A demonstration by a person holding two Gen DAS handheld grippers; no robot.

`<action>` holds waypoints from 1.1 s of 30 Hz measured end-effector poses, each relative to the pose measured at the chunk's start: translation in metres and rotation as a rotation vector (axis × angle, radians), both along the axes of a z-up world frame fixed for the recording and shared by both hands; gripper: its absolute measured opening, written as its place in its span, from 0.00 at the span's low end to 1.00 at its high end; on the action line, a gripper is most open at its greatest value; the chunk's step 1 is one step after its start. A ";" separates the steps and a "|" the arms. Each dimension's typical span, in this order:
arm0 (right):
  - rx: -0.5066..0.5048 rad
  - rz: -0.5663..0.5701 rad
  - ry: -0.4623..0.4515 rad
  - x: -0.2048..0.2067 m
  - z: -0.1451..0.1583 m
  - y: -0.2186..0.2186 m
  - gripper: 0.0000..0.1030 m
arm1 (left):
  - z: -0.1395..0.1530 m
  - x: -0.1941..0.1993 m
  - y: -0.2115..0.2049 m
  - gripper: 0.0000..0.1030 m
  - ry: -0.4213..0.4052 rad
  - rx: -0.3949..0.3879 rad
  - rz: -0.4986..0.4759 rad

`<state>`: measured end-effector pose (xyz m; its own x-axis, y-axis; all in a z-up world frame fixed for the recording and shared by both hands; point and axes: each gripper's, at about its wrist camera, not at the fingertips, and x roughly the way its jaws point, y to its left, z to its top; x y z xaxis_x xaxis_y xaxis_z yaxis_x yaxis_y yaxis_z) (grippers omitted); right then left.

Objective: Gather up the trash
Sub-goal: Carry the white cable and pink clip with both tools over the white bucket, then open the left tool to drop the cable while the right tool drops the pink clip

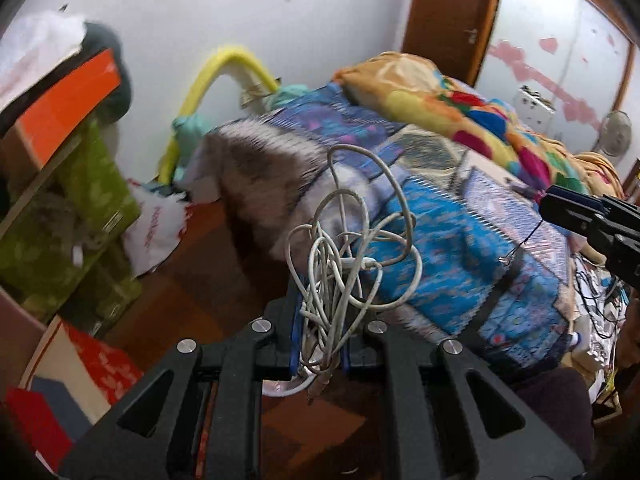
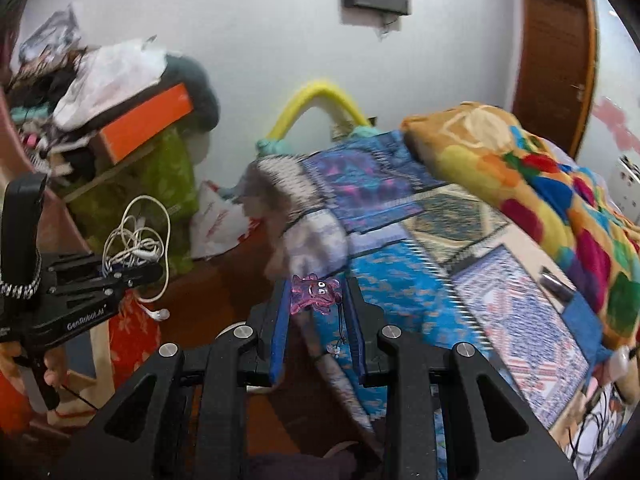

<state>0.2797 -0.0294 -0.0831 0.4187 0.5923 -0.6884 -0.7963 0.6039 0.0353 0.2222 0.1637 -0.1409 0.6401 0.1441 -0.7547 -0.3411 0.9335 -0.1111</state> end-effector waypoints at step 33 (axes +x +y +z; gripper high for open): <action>-0.328 0.266 0.343 -0.001 -0.189 0.163 0.23 | -0.222 0.009 0.079 0.14 0.373 -0.293 0.155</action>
<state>0.2784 0.1337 -0.2721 0.0026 0.3781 -0.9258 -0.8990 0.4062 0.1634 0.2309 0.2429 -0.3627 0.3068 -0.0363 -0.9511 -0.5394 0.8167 -0.2052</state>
